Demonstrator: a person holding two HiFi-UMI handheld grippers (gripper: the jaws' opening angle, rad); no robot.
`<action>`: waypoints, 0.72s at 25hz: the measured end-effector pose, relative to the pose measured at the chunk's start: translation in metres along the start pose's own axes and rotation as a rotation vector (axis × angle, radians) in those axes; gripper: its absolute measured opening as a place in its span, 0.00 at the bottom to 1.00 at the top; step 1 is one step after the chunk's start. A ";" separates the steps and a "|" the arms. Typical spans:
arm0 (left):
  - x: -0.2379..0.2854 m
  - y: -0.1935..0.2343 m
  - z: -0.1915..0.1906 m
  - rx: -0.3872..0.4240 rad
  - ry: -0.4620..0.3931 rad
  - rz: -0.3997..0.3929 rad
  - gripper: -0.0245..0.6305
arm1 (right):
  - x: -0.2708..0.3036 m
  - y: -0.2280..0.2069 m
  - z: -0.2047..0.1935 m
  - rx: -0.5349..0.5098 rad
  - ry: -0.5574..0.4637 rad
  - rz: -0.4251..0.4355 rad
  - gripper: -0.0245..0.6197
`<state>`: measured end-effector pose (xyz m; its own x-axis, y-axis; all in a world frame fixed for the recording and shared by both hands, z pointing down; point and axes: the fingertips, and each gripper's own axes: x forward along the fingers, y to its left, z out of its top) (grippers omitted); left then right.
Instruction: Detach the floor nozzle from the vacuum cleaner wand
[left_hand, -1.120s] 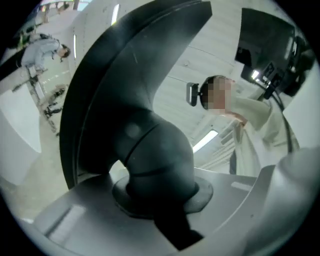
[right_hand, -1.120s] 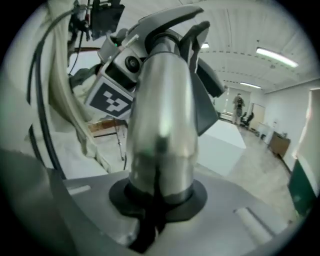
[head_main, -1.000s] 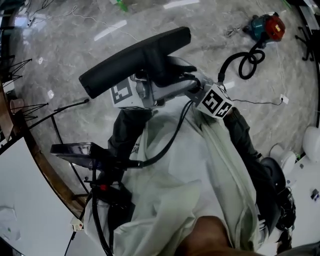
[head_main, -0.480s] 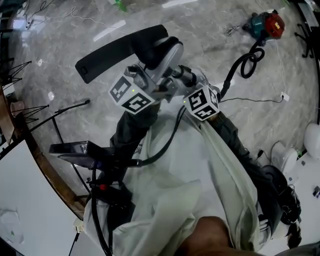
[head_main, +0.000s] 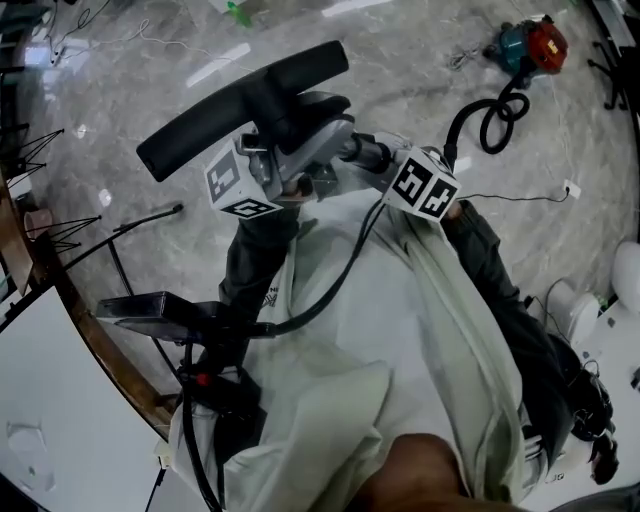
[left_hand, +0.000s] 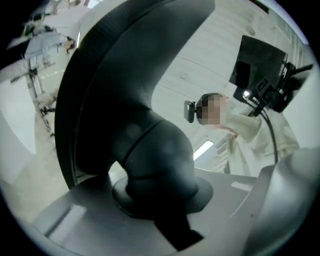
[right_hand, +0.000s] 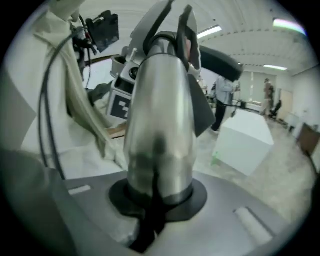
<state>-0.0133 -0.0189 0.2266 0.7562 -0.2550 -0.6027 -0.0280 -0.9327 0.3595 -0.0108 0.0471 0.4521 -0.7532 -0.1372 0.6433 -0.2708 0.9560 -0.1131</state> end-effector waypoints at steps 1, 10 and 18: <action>-0.003 0.012 0.004 0.015 -0.011 0.073 0.15 | 0.003 -0.011 0.002 0.020 0.011 -0.104 0.10; -0.009 0.009 0.020 0.097 -0.025 0.153 0.15 | 0.008 -0.019 0.012 -0.063 0.053 -0.212 0.11; -0.030 -0.029 0.089 0.015 -0.309 -0.169 0.15 | -0.038 0.010 -0.028 -0.061 -0.038 0.108 0.11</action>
<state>-0.0932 -0.0071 0.1703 0.5170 -0.1599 -0.8409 0.0691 -0.9714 0.2272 0.0323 0.0692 0.4474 -0.7983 -0.0409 0.6009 -0.1504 0.9796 -0.1331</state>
